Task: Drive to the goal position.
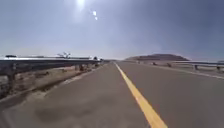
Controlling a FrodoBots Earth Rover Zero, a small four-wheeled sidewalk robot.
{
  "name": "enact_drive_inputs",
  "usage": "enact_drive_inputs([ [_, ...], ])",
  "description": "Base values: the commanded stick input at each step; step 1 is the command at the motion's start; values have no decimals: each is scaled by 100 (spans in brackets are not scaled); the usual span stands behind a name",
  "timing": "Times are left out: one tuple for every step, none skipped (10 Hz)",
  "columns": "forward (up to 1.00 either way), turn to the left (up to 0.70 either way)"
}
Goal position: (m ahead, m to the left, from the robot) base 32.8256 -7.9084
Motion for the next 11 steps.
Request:
enact_drive_inputs([
  [85, 0],
  [85, 0],
  [85, 0],
  [85, 0],
  [85, 0],
  [85, 0],
  [85, 0],
  [85, 0],
  [85, 0],
  [85, 0],
  [85, 0],
])
